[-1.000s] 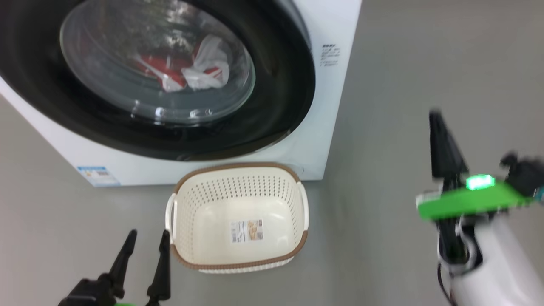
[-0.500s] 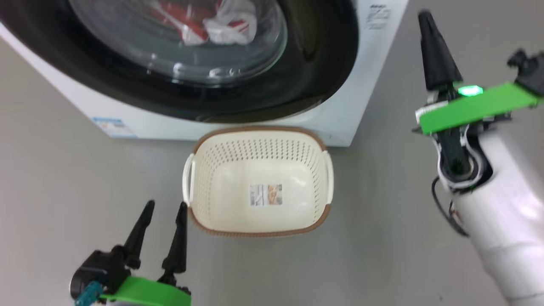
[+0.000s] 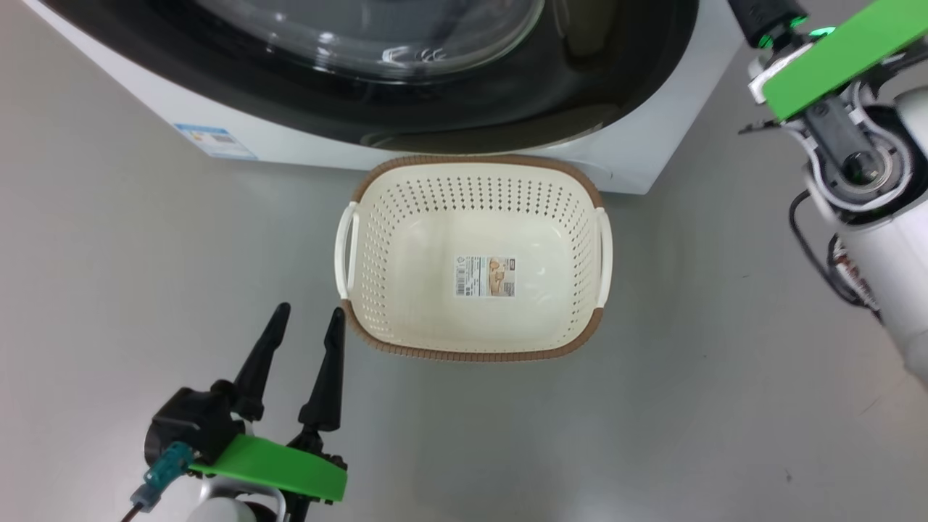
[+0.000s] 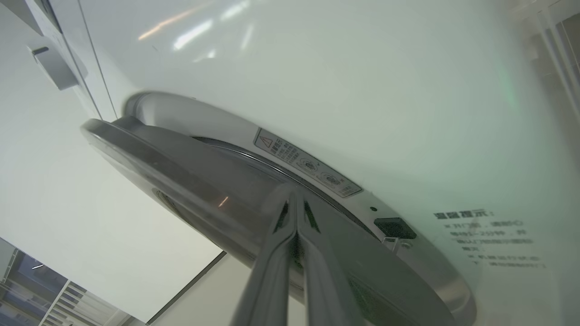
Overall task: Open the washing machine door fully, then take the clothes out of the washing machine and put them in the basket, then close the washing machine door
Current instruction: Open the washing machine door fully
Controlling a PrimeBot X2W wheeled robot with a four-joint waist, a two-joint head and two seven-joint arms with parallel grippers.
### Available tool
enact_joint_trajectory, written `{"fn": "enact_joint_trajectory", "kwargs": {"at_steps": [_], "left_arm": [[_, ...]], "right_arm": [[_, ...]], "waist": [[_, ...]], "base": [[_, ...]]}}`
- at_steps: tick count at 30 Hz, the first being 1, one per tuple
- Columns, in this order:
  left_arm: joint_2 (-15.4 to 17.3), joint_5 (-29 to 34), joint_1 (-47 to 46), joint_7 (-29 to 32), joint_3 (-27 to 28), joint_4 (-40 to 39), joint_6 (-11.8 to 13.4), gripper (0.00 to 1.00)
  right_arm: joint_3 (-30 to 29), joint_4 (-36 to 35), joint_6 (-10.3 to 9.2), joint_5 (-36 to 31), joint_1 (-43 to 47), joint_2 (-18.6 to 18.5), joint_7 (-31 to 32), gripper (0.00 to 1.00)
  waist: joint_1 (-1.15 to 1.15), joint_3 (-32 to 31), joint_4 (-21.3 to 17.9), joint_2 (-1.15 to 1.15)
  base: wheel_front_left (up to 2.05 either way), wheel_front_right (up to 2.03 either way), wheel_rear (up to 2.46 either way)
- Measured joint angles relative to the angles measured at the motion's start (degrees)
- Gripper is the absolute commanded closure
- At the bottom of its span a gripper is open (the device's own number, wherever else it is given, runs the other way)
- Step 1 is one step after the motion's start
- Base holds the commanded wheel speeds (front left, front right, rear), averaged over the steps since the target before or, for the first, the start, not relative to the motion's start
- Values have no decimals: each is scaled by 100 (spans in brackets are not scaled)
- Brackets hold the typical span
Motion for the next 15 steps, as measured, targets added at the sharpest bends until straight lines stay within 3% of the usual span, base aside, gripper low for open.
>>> {"fn": "enact_joint_trajectory", "kwargs": {"at_steps": [7,15], "left_arm": [[-9,-45,-147,0,-140,10,0,0],[-10,-59,-157,0,-162,48,0,0]], "right_arm": [[155,137,-1,502,-397,-322,691,100],[162,163,-43,1135,-475,-386,1526,100]], "waist": [[0,246,122,0],[0,288,176,0]], "base": [[0,0,0],[0,0,0]]}}
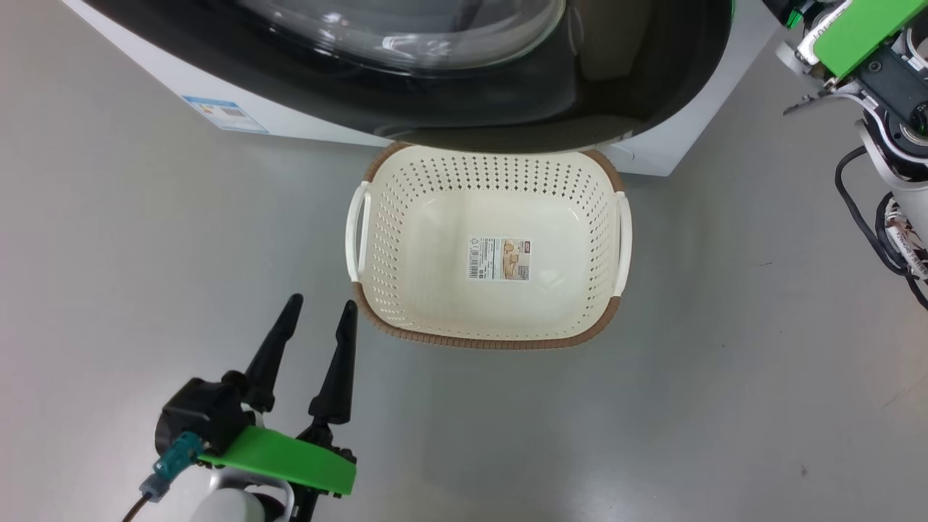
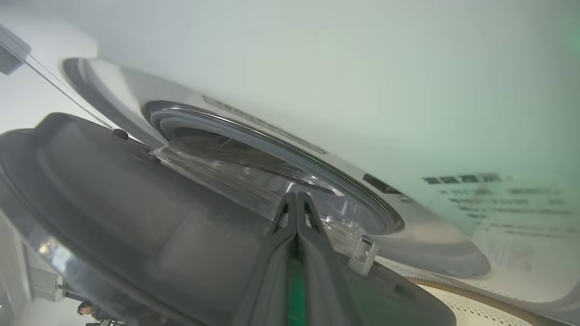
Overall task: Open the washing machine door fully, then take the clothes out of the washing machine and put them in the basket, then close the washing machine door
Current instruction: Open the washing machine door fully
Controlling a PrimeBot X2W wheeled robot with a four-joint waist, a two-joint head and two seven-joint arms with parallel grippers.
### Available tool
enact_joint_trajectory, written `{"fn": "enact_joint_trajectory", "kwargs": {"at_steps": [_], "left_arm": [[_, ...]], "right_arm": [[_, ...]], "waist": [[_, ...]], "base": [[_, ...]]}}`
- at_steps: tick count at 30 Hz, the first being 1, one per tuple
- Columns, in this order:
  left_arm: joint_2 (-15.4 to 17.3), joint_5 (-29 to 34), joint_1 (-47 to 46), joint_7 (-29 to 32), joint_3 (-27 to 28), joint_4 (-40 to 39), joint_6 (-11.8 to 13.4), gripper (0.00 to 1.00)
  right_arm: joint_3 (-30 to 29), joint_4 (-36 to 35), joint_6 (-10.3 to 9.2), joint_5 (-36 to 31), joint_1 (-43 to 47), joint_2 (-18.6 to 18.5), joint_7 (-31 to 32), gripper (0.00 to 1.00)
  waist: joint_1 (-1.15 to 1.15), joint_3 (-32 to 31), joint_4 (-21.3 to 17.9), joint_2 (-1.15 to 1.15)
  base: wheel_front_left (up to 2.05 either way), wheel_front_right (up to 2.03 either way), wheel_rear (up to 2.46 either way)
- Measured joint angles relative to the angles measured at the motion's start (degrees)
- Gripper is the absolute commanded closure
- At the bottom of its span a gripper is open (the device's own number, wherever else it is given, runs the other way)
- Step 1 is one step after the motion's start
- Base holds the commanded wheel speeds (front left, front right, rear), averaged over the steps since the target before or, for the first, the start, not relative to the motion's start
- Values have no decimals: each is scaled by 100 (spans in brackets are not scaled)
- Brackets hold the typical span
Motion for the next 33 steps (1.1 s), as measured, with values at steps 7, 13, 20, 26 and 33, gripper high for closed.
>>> {"fn": "enact_joint_trajectory", "kwargs": {"at_steps": [7,13,20,26,33], "left_arm": [[-1,2,7,0,22,21,0,0],[-1,20,71,0,59,21,0,0],[0,73,237,0,133,27,0,0],[2,81,358,0,137,32,0,0],[3,81,561,0,170,18,0,0]], "right_arm": [[33,-177,-1,153,298,3,304,100],[125,-327,-1,163,642,78,445,100],[388,-543,0,91,1087,264,605,100],[541,-765,0,53,1411,408,692,100],[586,-1089,0,53,1747,423,787,100]], "waist": [[0,-190,-66,0],[0,-403,-143,0],[0,-676,-222,0],[0,-860,-264,0],[0,-1045,-293,0]], "base": [[0,0,0],[0,0,0],[0,0,0],[0,0,0],[0,0,0]]}}
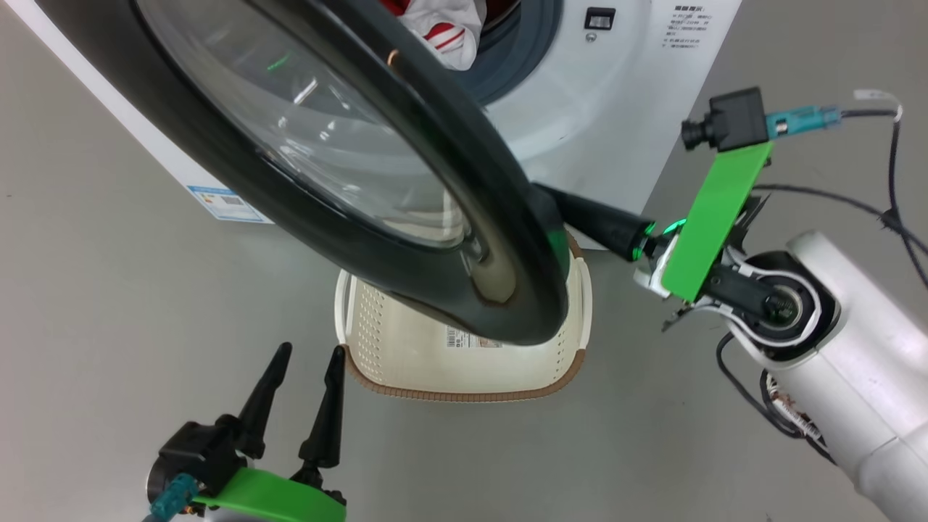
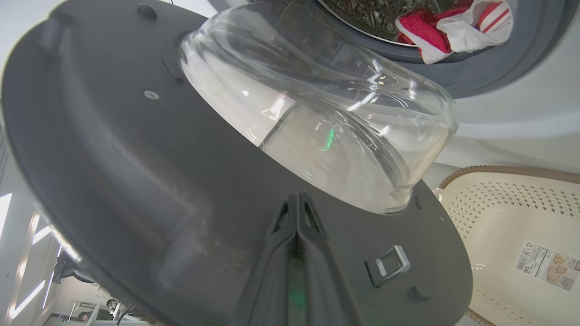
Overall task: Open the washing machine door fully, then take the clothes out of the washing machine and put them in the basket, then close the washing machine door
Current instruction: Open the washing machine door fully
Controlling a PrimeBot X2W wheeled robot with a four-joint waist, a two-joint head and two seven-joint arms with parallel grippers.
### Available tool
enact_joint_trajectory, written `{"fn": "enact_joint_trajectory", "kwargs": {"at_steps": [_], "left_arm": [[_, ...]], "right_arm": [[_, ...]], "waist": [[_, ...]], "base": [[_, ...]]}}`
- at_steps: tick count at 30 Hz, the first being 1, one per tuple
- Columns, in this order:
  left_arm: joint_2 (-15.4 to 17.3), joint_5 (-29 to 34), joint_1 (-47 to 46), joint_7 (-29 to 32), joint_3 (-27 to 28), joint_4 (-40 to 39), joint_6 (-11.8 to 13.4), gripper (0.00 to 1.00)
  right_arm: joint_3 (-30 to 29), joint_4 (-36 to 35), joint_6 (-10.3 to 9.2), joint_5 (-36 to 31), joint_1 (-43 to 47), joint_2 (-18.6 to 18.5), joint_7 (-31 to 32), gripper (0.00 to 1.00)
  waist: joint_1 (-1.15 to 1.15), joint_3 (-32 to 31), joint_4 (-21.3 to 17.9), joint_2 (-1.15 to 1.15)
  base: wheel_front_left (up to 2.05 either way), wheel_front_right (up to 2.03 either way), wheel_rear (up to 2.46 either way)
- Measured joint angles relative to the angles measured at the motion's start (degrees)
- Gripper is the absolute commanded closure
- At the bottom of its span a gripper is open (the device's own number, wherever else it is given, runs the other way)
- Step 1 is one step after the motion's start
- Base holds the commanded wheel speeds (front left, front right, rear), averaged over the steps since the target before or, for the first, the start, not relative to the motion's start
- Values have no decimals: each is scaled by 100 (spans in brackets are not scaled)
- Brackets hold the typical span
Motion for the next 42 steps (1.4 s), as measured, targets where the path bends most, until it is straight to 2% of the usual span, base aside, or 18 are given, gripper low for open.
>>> {"fn": "enact_joint_trajectory", "kwargs": {"at_steps": [12,20,21,22,23,24,26,27,28,29,42], "left_arm": [[1,0,75,0,54,-69,0,0],[1,0,91,0,52,-144,0,0],[1,0,91,0,53,-146,0,0],[2,2,94,0,53,-168,0,0],[2,2,96,0,51,-183,0,0],[2,2,96,0,51,-183,0,0],[2,2,112,0,64,-227,0,0],[2,2,118,0,80,-237,0,0],[2,2,132,0,103,-245,0,0],[3,10,159,0,129,-255,0,0],[8,93,346,0,396,-258,0,0]], "right_arm": [[223,-252,0,-70,372,183,183,100],[240,-36,0,-421,407,183,-243,98],[236,-1,0,-427,408,177,-304,95],[215,44,0,-485,431,164,-470,73],[198,59,0,-487,458,155,-545,66],[198,59,0,-487,458,155,-545,66],[179,92,0,-488,664,122,-745,51],[179,110,0,-501,754,115,-812,38],[180,137,0,-519,843,111,-904,10],[174,179,0,-521,931,109,-1007,0],[131,398,0,-520,2085,13,-2076,0]], "waist": [[0,-99,7,0],[0,-138,10,0],[0,-152,5,0],[0,-184,-7,0],[0,-202,-12,0],[0,-202,-12,0],[0,-255,-34,0],[0,-272,-49,0],[0,-290,-67,0],[0,-308,-86,0],[0,-485,-457,0]], "base": [[0,0,0],[0,0,0],[0,0,0],[0,0,0],[0,0,0],[0,0,0],[0,0,0],[0,0,0],[0,0,0],[0,0,0],[0,0,0]]}}
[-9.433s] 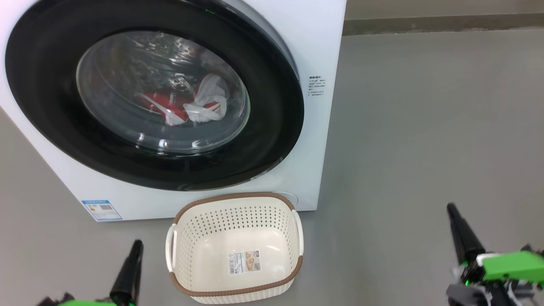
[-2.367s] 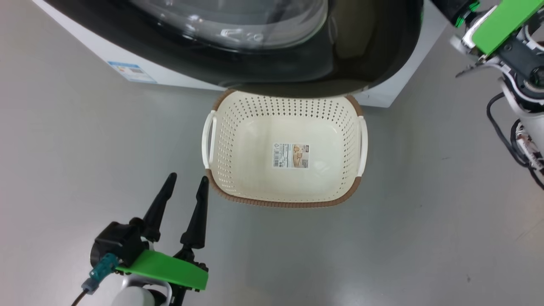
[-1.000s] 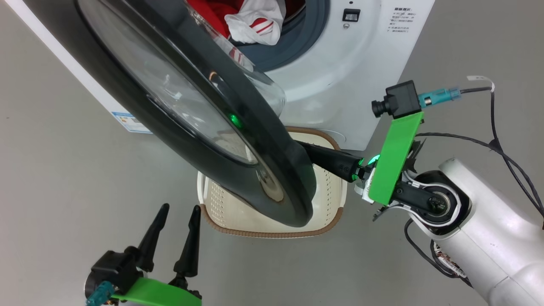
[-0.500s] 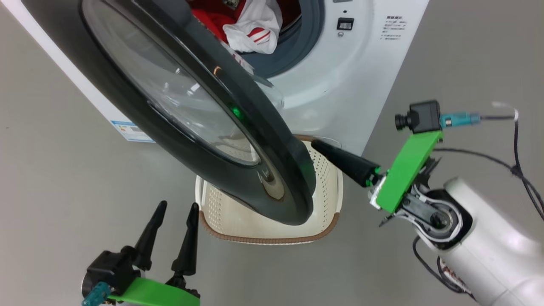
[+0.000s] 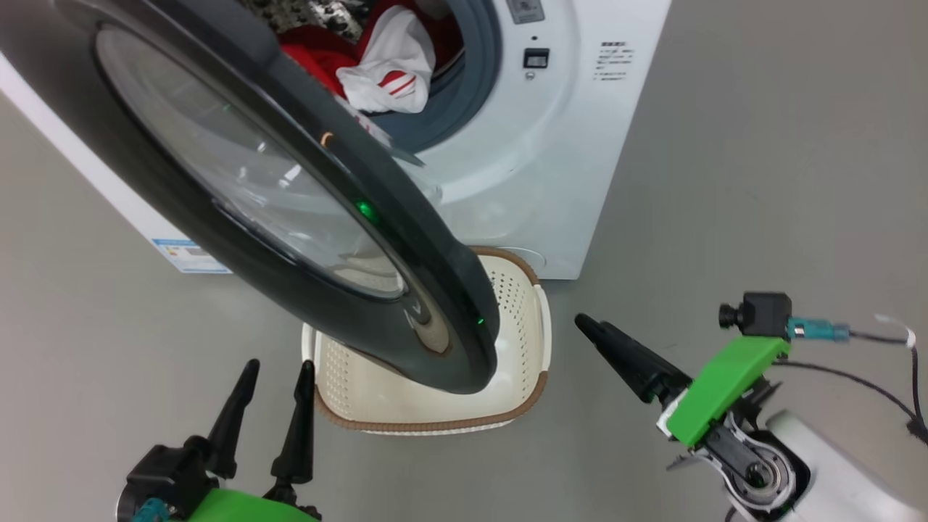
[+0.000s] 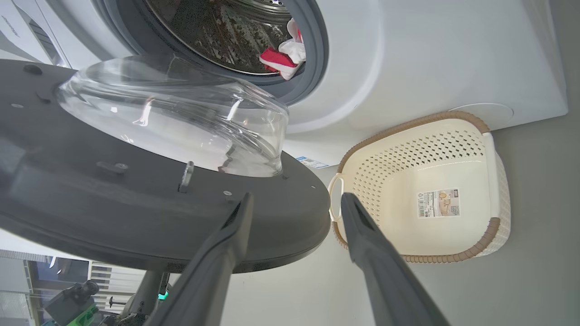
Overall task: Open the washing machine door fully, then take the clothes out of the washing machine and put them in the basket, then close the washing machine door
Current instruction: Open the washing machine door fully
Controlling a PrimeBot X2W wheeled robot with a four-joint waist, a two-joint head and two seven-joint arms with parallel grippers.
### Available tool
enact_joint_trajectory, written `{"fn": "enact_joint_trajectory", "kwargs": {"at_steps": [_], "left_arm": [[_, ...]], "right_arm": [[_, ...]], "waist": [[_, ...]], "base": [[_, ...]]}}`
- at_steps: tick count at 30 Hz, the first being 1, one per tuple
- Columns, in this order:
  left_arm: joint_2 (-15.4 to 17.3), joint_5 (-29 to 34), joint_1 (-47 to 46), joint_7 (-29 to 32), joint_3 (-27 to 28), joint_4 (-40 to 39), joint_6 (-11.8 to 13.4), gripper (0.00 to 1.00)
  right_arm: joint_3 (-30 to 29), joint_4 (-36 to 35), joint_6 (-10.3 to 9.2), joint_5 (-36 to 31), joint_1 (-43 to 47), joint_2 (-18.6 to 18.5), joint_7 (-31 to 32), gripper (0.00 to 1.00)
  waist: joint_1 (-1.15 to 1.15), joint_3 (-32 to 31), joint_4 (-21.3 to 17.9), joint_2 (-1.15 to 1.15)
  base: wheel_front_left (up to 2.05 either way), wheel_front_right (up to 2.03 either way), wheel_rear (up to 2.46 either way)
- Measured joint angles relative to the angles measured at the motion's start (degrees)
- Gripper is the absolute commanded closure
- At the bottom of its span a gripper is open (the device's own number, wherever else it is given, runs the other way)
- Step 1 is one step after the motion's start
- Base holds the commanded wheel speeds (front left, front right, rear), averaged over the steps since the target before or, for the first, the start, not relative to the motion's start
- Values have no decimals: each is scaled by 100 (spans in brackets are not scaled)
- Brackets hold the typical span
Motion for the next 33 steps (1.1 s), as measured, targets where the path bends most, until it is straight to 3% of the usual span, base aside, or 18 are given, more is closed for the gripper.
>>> {"fn": "enact_joint_trajectory", "kwargs": {"at_steps": [11,21,25,33], "left_arm": [[14,43,124,0,169,23,0,0],[14,44,130,0,237,37,0,0],[14,48,132,0,252,38,0,0],[14,86,216,0,267,34,0,0]], "right_arm": [[-182,110,1,38,703,-98,-847,0],[-192,787,1,-673,881,-188,-1704,0],[-210,1016,1,-1267,910,-174,-1751,0],[-1232,961,1,-2862,1022,160,-1755,0]], "waist": [[0,-101,-276,0],[0,-167,-329,0],[0,-174,-339,0],[0,-152,-353,0]], "base": [[0,0,0],[0,0,0],[0,0,0],[0,0,0]]}}
